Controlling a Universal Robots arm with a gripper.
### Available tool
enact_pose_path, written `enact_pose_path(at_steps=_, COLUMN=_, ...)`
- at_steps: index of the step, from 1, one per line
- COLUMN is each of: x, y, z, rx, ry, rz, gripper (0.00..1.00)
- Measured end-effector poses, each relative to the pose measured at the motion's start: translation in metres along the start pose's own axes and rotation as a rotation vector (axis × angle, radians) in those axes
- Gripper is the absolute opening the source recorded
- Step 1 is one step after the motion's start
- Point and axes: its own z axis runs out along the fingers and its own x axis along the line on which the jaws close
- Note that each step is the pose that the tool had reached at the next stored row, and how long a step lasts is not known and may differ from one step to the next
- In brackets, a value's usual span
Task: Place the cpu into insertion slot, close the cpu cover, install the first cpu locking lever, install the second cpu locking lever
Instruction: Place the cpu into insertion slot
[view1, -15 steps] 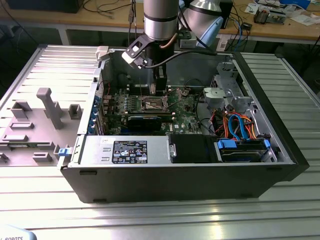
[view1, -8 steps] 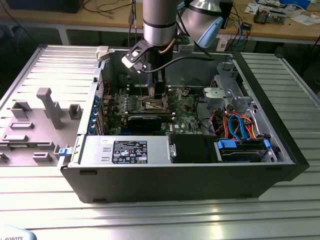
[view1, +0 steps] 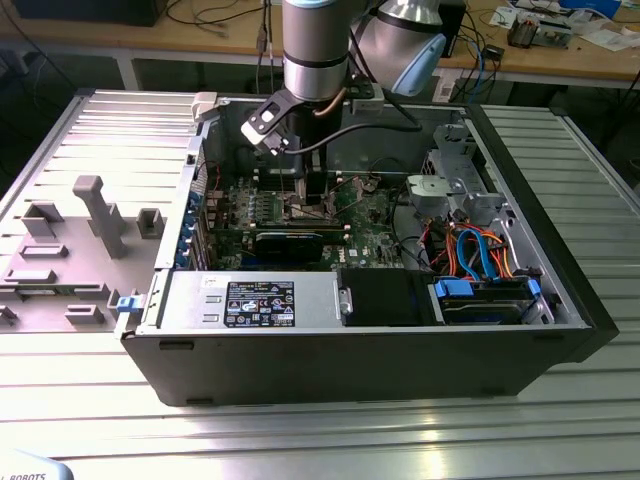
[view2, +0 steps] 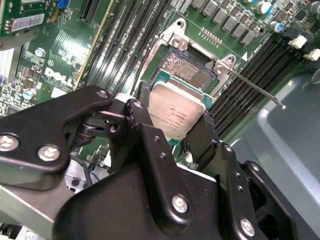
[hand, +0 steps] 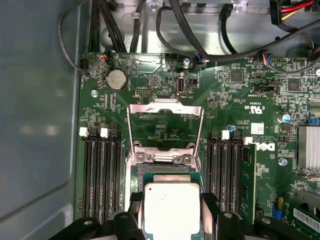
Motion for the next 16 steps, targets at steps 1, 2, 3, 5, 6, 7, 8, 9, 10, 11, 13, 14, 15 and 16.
enact_pose_path(at_steps=1, x=0.0000, y=0.0000, z=0.0000, rx=0.0001, ry=-0.0001, rz=0.000, gripper=0.54)
enact_pose_path(at_steps=2, x=0.0010, y=0.0000, z=0.0005, rx=0.0001, ry=-0.0001, rz=0.000, gripper=0.54)
enact_pose_path(at_steps=3, x=0.0020, y=0.0000, z=0.0011, rx=0.0001, ry=-0.0001, rz=0.000, gripper=0.54)
enact_pose_path(at_steps=5, x=0.0021, y=0.0000, z=0.0011, rx=0.0001, ry=-0.0001, rz=0.000, gripper=0.54)
enact_pose_path(at_steps=6, x=0.0021, y=0.0000, z=0.0012, rx=0.0001, ry=-0.0001, rz=0.000, gripper=0.54)
enact_pose_path(at_steps=7, x=0.0021, y=0.0000, z=0.0012, rx=0.0000, ry=-0.0001, rz=0.000, gripper=0.54)
enact_pose_path(at_steps=8, x=0.0022, y=0.0000, z=0.0012, rx=0.0000, ry=-0.0001, rz=0.000, gripper=0.54)
enact_pose_path(at_steps=9, x=0.0022, y=0.0000, z=0.0012, rx=0.0001, ry=-0.0001, rz=0.000, gripper=0.54)
enact_pose_path(at_steps=10, x=0.0022, y=0.0000, z=0.0012, rx=0.0001, ry=-0.0002, rz=0.000, gripper=0.54)
enact_pose_path(at_steps=11, x=0.0022, y=0.0000, z=0.0014, rx=0.0002, ry=-0.0002, rz=0.000, gripper=0.54)
enact_pose_path(at_steps=13, x=0.0025, y=0.0000, z=0.0025, rx=0.0001, ry=-0.0002, rz=0.000, gripper=0.54)
enact_pose_path(at_steps=14, x=0.0027, y=0.0000, z=0.0031, rx=0.0000, ry=0.0000, rz=0.000, gripper=0.54)
enact_pose_path(at_steps=15, x=0.0028, y=0.0000, z=0.0041, rx=0.0001, ry=-0.0001, rz=0.001, gripper=0.54)
enact_pose_path(at_steps=16, x=0.0029, y=-0.0003, z=0.0059, rx=0.0001, ry=-0.0001, rz=0.001, gripper=0.54)
